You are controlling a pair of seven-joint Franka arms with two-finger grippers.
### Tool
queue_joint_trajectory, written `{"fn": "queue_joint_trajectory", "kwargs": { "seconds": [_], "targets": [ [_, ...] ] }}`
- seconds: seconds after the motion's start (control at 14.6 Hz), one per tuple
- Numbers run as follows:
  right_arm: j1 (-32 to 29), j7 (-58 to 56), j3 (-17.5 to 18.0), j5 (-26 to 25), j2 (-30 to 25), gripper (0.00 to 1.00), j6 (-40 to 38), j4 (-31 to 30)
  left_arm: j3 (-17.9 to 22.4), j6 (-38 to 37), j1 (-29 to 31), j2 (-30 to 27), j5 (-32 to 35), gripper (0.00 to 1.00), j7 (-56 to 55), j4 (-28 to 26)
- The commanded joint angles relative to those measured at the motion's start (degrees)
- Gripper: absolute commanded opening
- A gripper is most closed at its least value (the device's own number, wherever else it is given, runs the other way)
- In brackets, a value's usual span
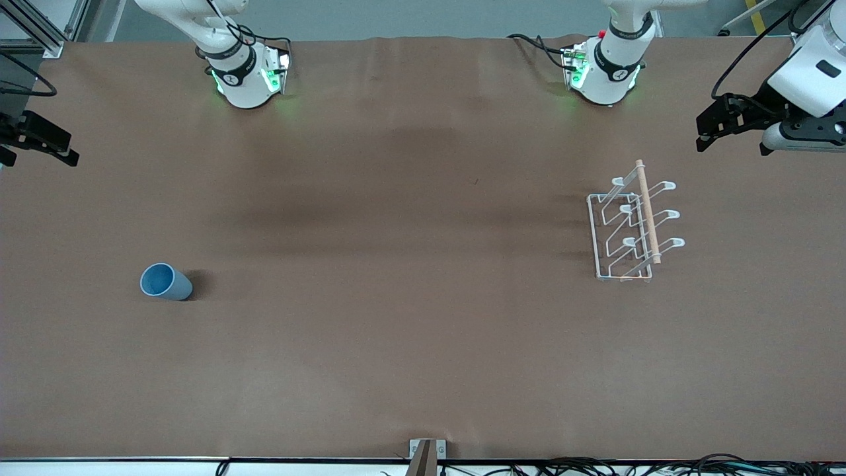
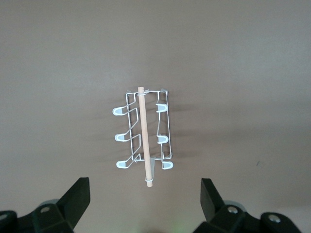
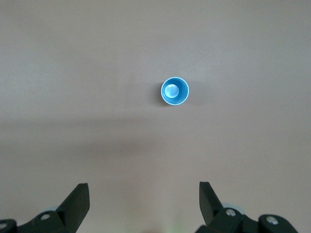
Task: Hang cup on cup holder
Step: 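Move the right gripper toward the light blue cup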
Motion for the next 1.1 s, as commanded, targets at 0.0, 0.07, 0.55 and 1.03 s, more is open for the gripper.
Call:
{"fn": "queue_joint_trajectory", "kwargs": {
  "seconds": [0.0,0.07,0.55,1.03],
  "targets": [
    [-0.8,0.2,0.5,0.4,-0.4,0.99,0.2,-0.8,0.1,0.0,0.1,0.0,0.0,1.0,-0.1,0.7],
    [-0.8,0.2,0.5,0.4,-0.4,0.99,0.1,-0.8,0.1,0.0,0.1,0.1,0.0,1.0,-0.1,0.7],
    [-4.7,-0.2,0.4,2.9,1.0,0.97,3.4,-2.8,0.2,0.0,0.0,1.0,0.2,1.0,0.6,2.8],
    [-9.6,-3.9,0.4,3.3,12.6,0.98,20.1,-9.0,0.3,-0.2,0.3,1.1,0.1,1.0,1.2,3.1]
  ]
}}
